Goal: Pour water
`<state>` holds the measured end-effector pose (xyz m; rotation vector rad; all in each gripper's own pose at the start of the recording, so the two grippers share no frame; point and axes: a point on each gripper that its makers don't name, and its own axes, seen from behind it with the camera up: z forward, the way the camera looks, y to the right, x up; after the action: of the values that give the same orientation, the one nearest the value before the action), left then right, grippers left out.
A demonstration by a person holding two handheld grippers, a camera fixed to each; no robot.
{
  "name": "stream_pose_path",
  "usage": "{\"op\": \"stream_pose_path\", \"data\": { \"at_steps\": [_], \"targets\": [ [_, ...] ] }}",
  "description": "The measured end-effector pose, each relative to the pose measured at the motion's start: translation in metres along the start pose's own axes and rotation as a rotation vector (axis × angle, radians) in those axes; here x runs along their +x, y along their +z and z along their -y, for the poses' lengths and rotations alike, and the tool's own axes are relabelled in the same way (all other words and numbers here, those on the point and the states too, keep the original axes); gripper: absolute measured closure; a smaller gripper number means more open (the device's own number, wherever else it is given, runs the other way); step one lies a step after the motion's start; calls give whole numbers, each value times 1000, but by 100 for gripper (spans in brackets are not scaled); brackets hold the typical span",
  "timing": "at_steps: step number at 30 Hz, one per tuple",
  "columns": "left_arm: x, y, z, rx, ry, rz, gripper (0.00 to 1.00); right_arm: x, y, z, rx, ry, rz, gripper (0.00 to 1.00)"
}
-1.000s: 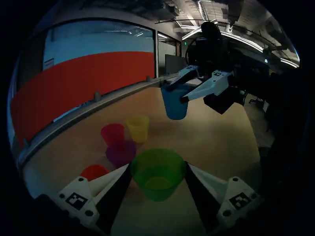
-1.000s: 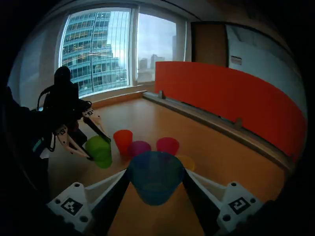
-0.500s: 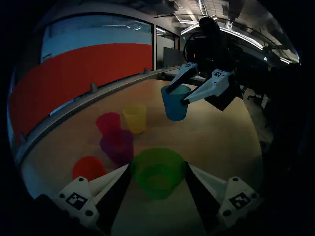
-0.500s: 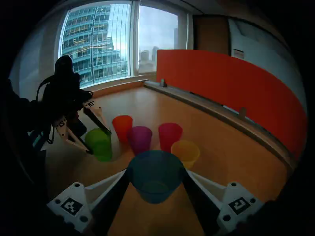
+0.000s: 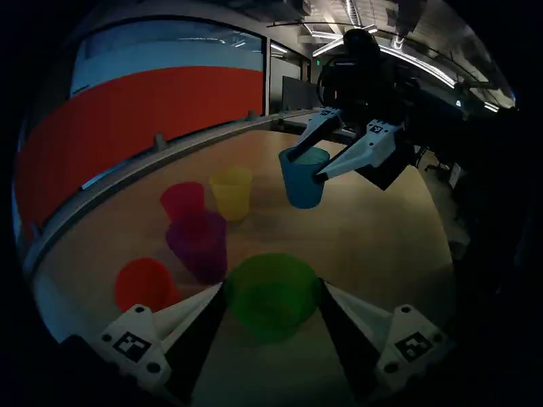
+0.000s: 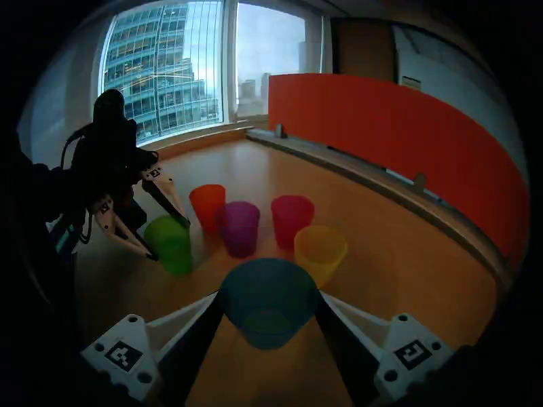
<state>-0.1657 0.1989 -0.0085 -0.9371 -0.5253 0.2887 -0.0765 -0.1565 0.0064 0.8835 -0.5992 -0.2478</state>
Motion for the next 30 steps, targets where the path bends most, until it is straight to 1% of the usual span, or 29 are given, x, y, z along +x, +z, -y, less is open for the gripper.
{"op": "stream_pose_path", "data": {
  "at_steps": [12,24,30],
  "targets": [
    [-9,3,-1,-8,-5,11,11,-7,1,0,-4,3,13,6],
    [-13,1,-1,-12,-21,3,11,-11,3,4,-4,3,20,6],
    [-17,-1,-3,-16,-22,11,9,-11,5,6,-3,1,20,6]
  ]
}}
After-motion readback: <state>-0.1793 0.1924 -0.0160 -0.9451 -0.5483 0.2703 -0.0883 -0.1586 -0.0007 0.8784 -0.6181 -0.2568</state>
